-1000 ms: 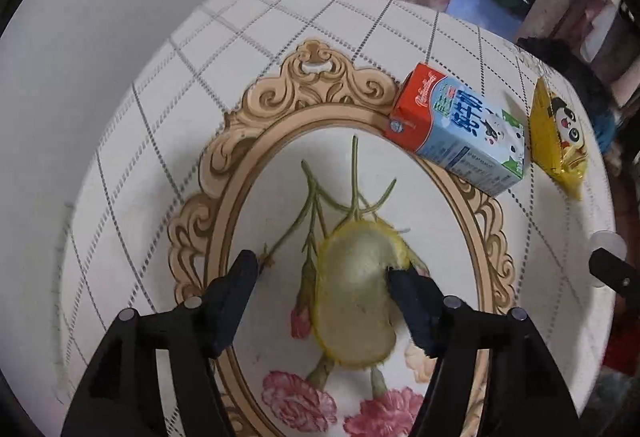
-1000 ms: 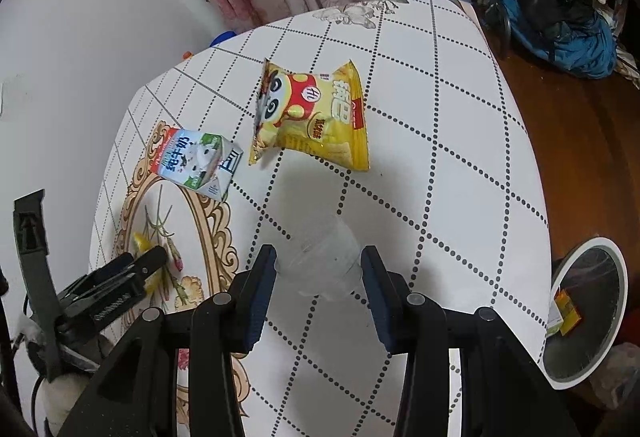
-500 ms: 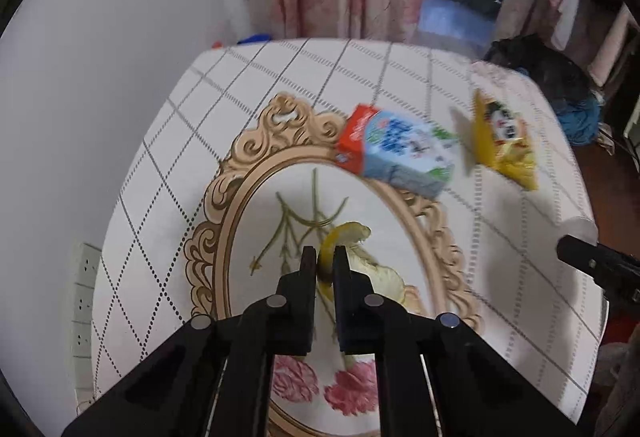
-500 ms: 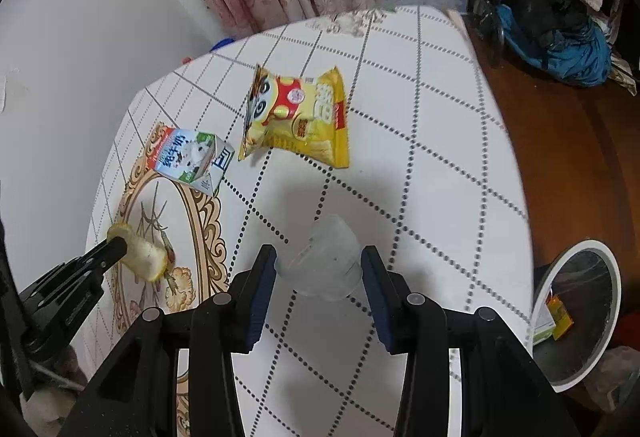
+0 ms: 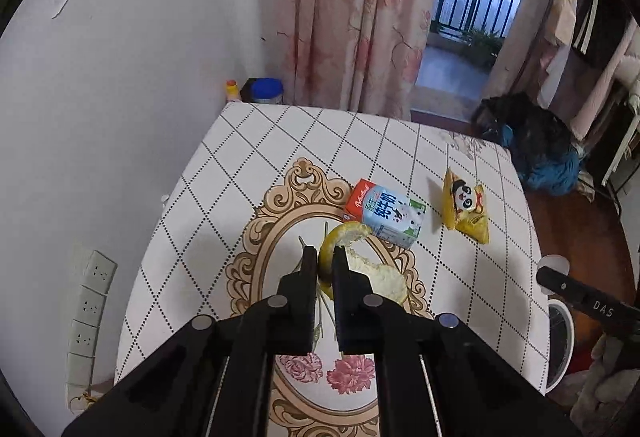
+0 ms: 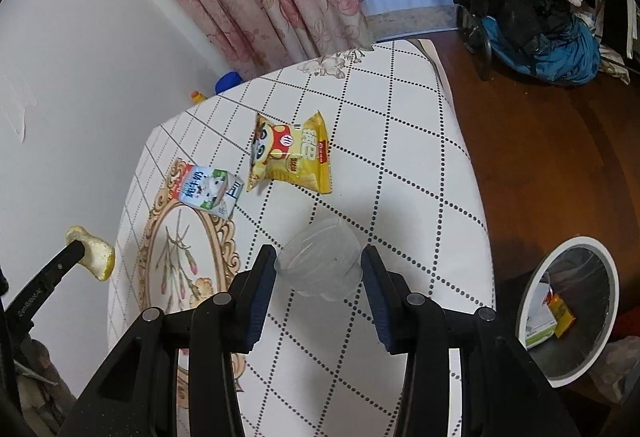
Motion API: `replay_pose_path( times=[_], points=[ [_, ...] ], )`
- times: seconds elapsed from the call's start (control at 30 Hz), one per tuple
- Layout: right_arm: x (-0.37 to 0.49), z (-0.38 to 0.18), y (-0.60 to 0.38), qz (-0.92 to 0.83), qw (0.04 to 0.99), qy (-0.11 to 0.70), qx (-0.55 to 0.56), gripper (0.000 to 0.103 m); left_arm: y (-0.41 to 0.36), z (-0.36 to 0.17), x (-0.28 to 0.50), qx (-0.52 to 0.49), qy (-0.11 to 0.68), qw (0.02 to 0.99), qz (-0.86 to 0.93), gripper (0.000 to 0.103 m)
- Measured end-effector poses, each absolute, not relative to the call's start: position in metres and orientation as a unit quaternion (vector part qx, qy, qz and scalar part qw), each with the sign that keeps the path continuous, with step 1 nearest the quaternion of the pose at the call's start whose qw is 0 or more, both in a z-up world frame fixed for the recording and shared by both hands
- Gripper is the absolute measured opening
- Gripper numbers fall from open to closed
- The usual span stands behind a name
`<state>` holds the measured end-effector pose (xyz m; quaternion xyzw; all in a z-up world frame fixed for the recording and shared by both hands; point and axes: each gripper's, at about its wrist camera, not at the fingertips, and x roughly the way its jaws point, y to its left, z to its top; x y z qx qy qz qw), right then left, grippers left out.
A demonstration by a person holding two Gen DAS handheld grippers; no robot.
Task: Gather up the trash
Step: 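Carry the bread and plastic cup to the bin and release both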
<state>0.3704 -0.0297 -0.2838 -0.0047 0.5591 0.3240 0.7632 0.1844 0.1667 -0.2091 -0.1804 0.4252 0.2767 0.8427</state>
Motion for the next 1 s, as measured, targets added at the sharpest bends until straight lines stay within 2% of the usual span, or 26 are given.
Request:
replay_pose_path(
  times=[0.3, 0.47, 0.6, 0.73, 0.83, 1.0],
  points=[
    [0.370, -0.245, -0.059, 0.330, 0.779, 0.533, 0.019, 0.046, 0.130, -0.168, 0.194, -0.159, 0.398, 0.869, 0.246, 0.005],
    [0.380, -0.221, -0.123, 0.300, 0.804, 0.512, 0.025, 0.046, 0.064, -0.148, 0.238, -0.141, 0.390, 0.892, 0.181, 0.005],
    [0.393, -0.224, -0.197, 0.253, 0.816, 0.519, 0.024, 0.046, -0.003, -0.159, 0.287, -0.144, 0.407, 0.896, 0.104, 0.005],
    [0.412, -0.264, -0.285, 0.182, 0.810, 0.557, 0.031, 0.046, -0.076, -0.199, 0.345, -0.159, 0.456, 0.876, 0.018, 0.005],
    [0.433, -0.317, -0.348, 0.132, 0.785, 0.603, 0.063, 0.046, -0.135, -0.249, 0.396, -0.167, 0.510, 0.843, -0.040, 0.005],
    [0.462, -0.391, -0.397, 0.088, 0.752, 0.649, 0.080, 0.046, -0.197, -0.317, 0.447, -0.145, 0.580, 0.797, -0.083, 0.007]
  ],
)
